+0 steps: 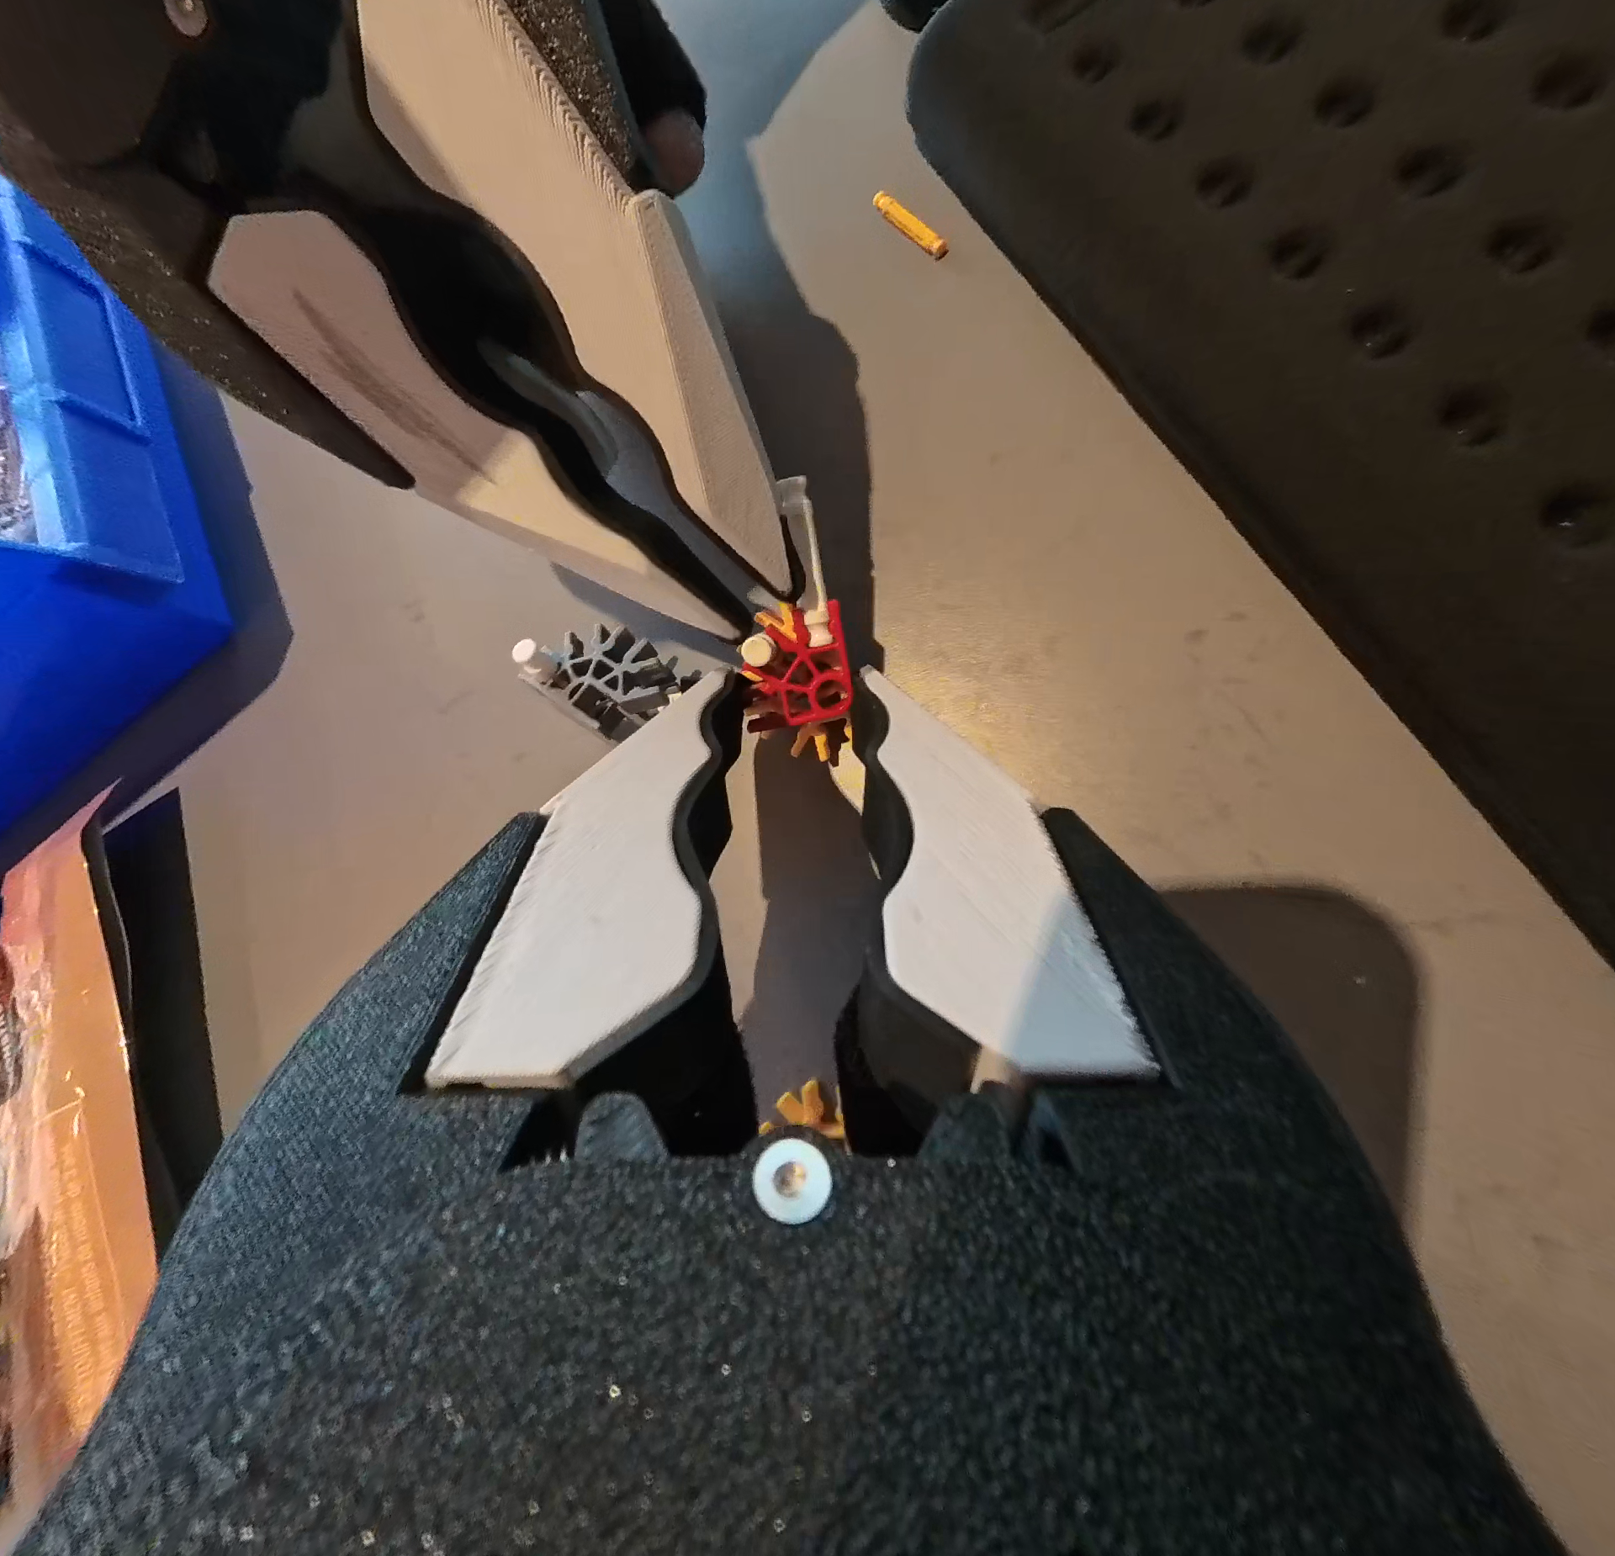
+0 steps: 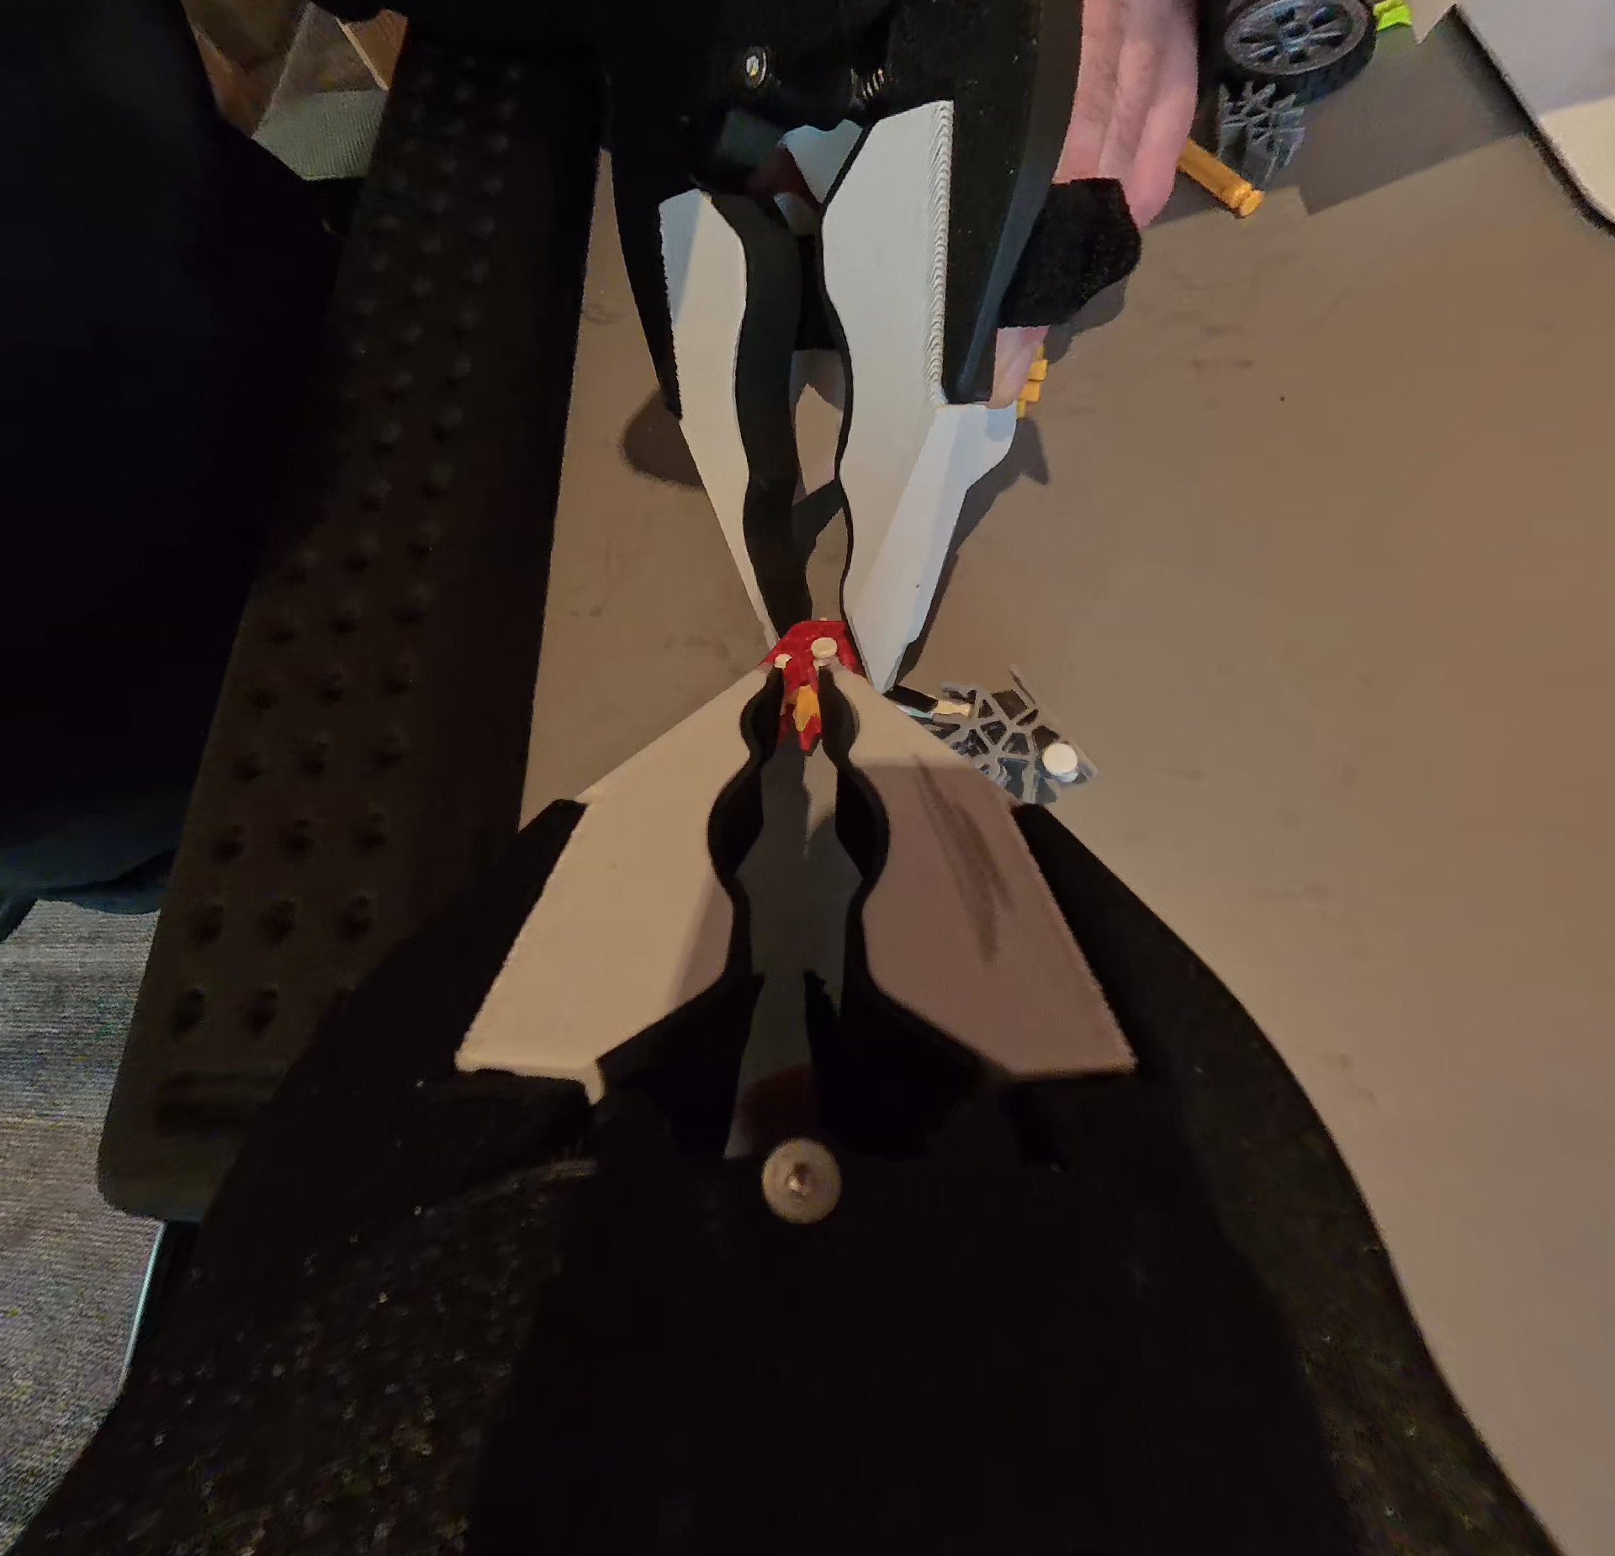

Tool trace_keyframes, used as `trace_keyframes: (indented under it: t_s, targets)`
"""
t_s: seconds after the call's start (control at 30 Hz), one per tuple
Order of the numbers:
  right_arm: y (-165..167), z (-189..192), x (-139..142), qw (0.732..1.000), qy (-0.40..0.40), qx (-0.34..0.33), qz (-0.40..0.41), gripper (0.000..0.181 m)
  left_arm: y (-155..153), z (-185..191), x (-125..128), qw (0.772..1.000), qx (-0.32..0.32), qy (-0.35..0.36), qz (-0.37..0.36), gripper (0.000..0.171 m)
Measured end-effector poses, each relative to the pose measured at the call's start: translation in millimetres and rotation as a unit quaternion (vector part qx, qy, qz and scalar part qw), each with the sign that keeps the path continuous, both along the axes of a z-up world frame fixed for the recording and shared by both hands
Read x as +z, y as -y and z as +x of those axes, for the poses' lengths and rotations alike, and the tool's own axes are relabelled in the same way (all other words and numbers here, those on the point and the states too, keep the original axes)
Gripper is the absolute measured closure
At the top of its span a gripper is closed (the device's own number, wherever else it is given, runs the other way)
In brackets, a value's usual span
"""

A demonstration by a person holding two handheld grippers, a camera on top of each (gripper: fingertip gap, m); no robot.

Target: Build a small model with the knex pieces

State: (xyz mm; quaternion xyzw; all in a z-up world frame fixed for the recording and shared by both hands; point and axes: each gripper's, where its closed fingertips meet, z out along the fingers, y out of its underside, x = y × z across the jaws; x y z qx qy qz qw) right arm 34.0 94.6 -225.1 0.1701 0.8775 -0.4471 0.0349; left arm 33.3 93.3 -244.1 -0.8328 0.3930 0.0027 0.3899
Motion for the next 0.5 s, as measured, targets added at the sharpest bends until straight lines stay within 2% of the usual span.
trace_keyframes:
  t_s: [0.2, 0.23, 0.3, 0.5]
  targets:
    - [1, 5, 1, 1.000, 0.015, 0.002, -0.022, 0.171, 1, 4, 0, 1.000, -0.009, 0.005, 0.000, 0.150]
    - [1, 8, 2, 0.999, 0.025, 0.007, -0.031, 0.157, 1, 4, 0, 1.000, -0.008, 0.005, 0.000, 0.150]
    - [0, 8, 5, 0.998, 0.043, 0.003, -0.049, 0.150, 2, 3, 0, 1.000, -0.008, 0.007, -0.001, 0.150]
    - [4, 16, 3, 0.998, 0.027, 0.021, -0.046, 0.148, 2, 3, 0, 1.000, -0.008, 0.007, 0.000, 0.150]
